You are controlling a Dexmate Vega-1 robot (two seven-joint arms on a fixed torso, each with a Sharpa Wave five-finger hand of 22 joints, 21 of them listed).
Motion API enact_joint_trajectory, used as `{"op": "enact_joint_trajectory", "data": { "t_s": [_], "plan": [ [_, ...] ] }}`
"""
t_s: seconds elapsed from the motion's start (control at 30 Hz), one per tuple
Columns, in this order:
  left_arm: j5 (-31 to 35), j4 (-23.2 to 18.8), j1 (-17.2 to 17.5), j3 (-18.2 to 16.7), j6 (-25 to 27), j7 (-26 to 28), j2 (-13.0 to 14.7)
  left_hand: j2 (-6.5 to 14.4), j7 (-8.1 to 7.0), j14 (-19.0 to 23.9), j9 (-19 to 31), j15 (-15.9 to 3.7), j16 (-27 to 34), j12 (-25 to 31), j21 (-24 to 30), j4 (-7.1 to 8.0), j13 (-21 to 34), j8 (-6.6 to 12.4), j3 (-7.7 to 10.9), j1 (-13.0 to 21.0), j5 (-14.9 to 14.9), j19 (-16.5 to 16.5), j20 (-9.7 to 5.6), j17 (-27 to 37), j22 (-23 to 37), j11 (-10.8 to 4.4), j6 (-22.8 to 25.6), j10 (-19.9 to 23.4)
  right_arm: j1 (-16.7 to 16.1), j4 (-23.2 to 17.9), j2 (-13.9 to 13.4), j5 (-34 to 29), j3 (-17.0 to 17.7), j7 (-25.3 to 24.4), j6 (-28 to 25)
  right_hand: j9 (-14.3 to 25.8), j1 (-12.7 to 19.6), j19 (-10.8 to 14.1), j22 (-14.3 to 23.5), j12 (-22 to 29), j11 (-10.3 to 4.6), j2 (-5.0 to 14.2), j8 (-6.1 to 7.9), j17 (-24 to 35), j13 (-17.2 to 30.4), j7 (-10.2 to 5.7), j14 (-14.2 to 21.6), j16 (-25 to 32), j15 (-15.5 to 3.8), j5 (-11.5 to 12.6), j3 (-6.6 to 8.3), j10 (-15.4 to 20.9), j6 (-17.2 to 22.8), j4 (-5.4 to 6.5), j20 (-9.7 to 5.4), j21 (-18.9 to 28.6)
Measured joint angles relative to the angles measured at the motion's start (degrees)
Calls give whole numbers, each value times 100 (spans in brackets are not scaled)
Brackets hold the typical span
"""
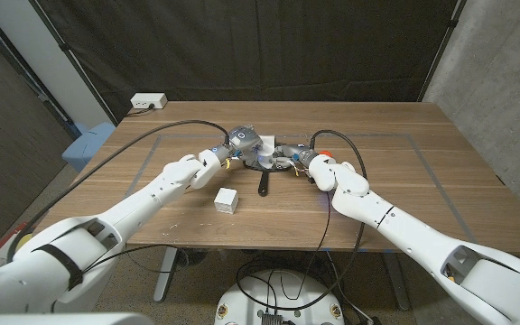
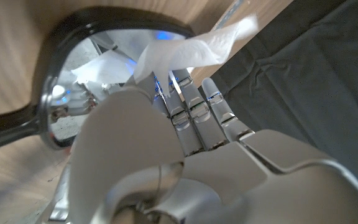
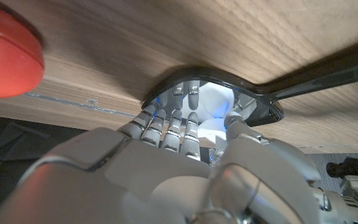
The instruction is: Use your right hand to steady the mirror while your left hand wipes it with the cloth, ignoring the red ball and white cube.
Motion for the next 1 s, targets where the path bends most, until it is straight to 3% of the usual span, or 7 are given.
{"op": "enact_joint_trajectory", "data": {
  "t_s": [0.17,0.2,0.33,0.53,0.73,1.0],
  "plan": [
    [126,0,0,0,302,417,0,0,-17,0,1,0,0,-20,22,0,20,-33,0,0,0,0,0,0,0,0,17,0,4,8,5,0,2,0,0,0,23,0,-2,0,0,-23,0,0,0,0,0,0,0,0,0,0,0,0,0,0],
    [138,682,-268,255,345,487,-277,0,-17,0,1,0,0,-20,22,0,22,-36,0,0,0,0,0,0,0,0,17,0,4,9,6,18,3,-2,-6,0,23,0,-3,0,0,-23,0,0,0,0,0,0,0,0,0,0,0,0,0,0],
    [151,1057,-436,423,499,741,-401,0,-17,31,1,-32,0,-32,22,-1,23,-48,-1,0,0,0,0,-6,0,0,17,0,5,9,7,21,5,-3,-14,0,23,0,-5,-27,0,-23,0,0,-1,0,0,0,0,0,0,0,0,0,0,0],
    [59,1240,-579,614,485,863,-441,0,14,31,3,-31,-38,-42,22,0,31,-91,-49,0,1,-1,2,-15,-23,31,48,31,4,-11,-4,29,17,0,-41,0,23,0,-6,-26,0,-23,-21,1,-1,0,0,0,0,0,24,0,0,-24,0,0],
    [-154,1014,-599,673,161,489,-318,0,15,31,2,-31,-61,-81,22,0,31,-114,-49,0,0,-62,0,-15,-28,31,48,31,-13,-46,-30,34,36,2,-71,0,23,0,-6,-26,4,-23,-21,1,0,0,0,0,0,0,24,4,0,-24,0,0],
    [-661,139,-396,456,-455,-502,32,0,17,31,-1,-31,-61,-108,22,0,51,-135,-48,0,0,-62,0,-15,-27,32,46,32,-18,-61,-58,55,55,-1,-55,0,23,0,-6,-22,4,-23,-42,1,0,22,0,0,0,0,24,4,-22,-24,0,0]
  ]
}}
